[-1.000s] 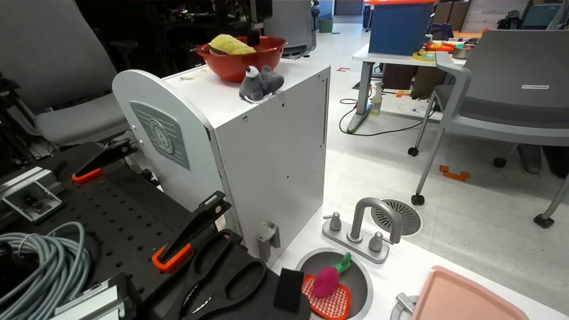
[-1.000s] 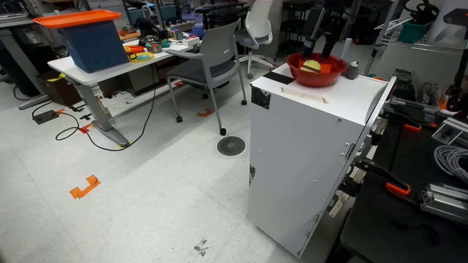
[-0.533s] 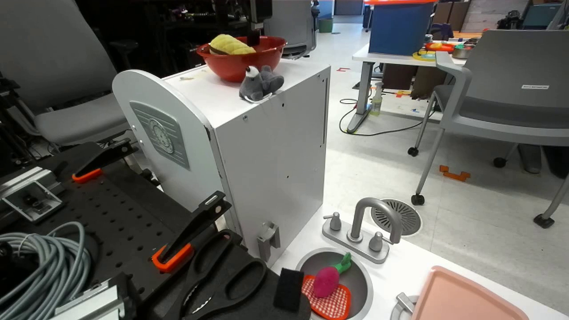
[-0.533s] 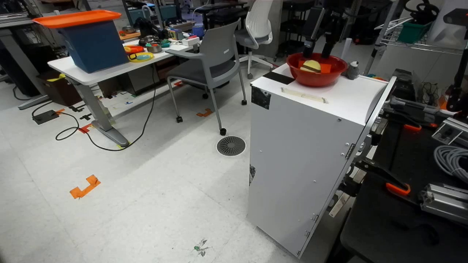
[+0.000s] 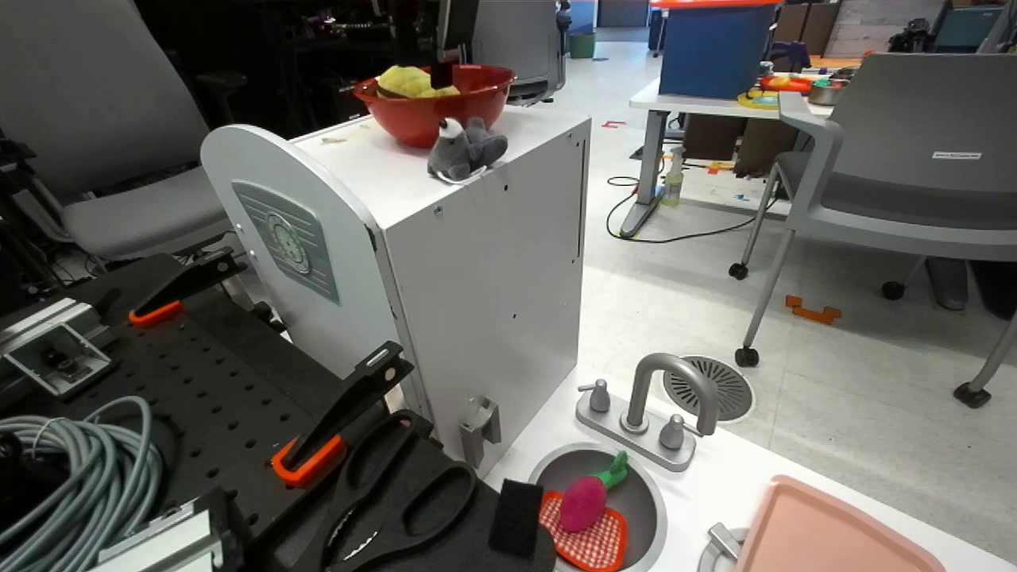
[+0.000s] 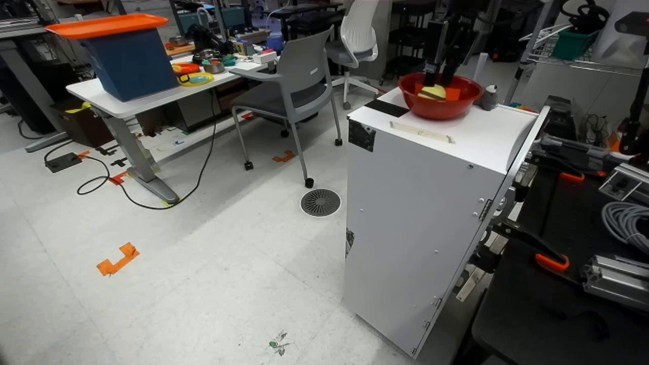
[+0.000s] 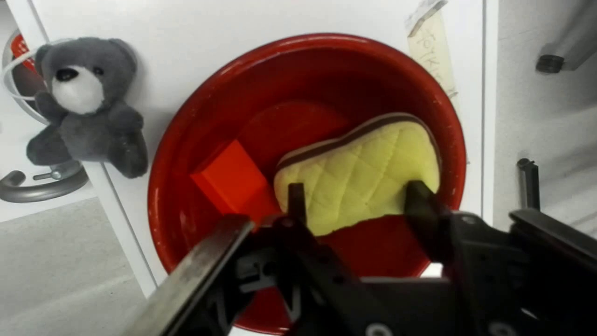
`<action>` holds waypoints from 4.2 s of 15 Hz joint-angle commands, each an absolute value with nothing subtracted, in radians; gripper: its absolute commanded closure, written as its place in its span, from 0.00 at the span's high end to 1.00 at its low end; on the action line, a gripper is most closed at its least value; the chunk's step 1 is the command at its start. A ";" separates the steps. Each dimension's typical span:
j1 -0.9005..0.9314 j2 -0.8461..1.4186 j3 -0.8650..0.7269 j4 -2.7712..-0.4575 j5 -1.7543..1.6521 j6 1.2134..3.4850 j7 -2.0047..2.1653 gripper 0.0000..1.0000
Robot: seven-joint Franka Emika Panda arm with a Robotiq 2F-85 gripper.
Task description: Remove the yellow plushy from the red bowl and put it on top of the shelf
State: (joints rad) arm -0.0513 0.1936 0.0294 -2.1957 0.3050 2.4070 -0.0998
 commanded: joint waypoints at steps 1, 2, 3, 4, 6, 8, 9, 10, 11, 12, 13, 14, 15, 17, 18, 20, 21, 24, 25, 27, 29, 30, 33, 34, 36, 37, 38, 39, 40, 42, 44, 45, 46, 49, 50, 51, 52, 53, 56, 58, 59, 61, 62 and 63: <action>-0.054 0.196 0.030 -2.191 0.323 2.410 -0.117 0.27; -0.055 0.198 0.030 -2.189 0.326 2.409 -0.120 0.18; -0.056 0.199 0.031 -2.187 0.329 2.408 -0.123 0.12; -0.056 0.201 0.031 -2.185 0.332 2.406 -0.125 0.04; -0.057 0.202 0.032 -2.184 0.334 2.405 -0.128 0.00; -0.058 0.201 0.033 -2.184 0.338 2.404 -0.132 0.00; -0.058 0.201 0.033 -2.184 0.339 2.404 -0.133 0.00; -0.058 0.199 0.033 -2.185 0.340 2.405 -0.133 0.00; -0.058 0.197 0.033 -2.186 0.340 2.406 -0.133 0.00; -0.058 0.195 0.033 -2.188 0.341 2.406 -0.132 0.00; -0.058 0.195 0.033 -2.188 0.340 2.406 -0.132 0.18; -0.057 0.194 0.031 -2.189 0.332 2.405 -0.127 0.28; -0.057 0.194 0.031 -2.189 0.333 2.406 -0.125 0.34; -0.057 0.194 0.031 -2.188 0.334 2.403 -0.126 0.47; -0.058 0.195 0.031 -2.187 0.335 2.402 -0.127 0.55; -0.058 0.195 0.031 -2.186 0.336 2.400 -0.129 0.69; -0.058 0.196 0.031 -2.186 0.336 2.400 -0.129 0.76; -0.059 0.199 0.031 -2.183 0.336 2.398 -0.129 0.99; -0.059 0.199 0.031 -2.183 0.337 2.398 -0.129 1.00; -0.059 0.199 0.032 -2.181 0.342 2.397 -0.126 1.00; -0.058 0.202 0.034 -2.178 0.353 2.399 -0.117 1.00; -0.058 0.203 0.034 -2.178 0.362 2.401 -0.113 1.00; -0.057 0.204 0.035 -2.176 0.393 2.402 -0.103 1.00; -0.056 0.205 0.034 -2.175 0.399 2.401 -0.099 1.00; -0.054 0.210 0.034 -2.171 0.409 2.396 -0.090 1.00; -0.053 0.212 0.034 -2.169 0.412 2.392 -0.085 1.00; -0.050 0.215 0.034 -2.169 0.409 2.391 -0.074 1.00; -0.048 0.217 0.035 -2.170 0.408 2.391 -0.064 1.00; -0.043 0.218 0.035 -2.171 0.403 2.395 -0.042 1.00; -0.041 0.220 0.037 -2.171 0.416 2.388 -0.009 1.00; -0.040 0.215 0.040 -2.177 0.425 2.393 0.013 1.00; -0.040 0.214 0.041 -2.178 0.430 2.394 0.021 1.00; -0.041 0.213 0.041 -2.179 0.434 2.395 0.028 1.00; -0.044 0.214 0.039 -2.178 0.445 2.394 0.044 1.00; -0.045 0.215 0.038 -2.177 0.451 2.394 0.048 1.00; -0.045 0.216 0.038 -2.177 0.454 2.395 0.052 1.00; -0.045 0.216 0.037 -2.177 0.456 2.396 0.056 1.00; -0.046 0.217 0.037 -2.176 0.458 2.397 0.058 0.99; -0.047 0.215 0.038 -2.177 0.469 2.398 0.057 0.68; -0.047 0.215 0.038 -2.177 0.474 2.398 0.056 0.54; -0.048 0.215 0.038 -2.177 0.478 2.396 0.053 0.53; -0.049 0.214 0.038 -2.176 0.485 2.396 0.051 0.51; -0.049 0.214 0.038 -2.176 0.492 2.396 0.050 0.54; -0.049 0.214 0.038 -2.176 0.494 2.396 0.050 0.55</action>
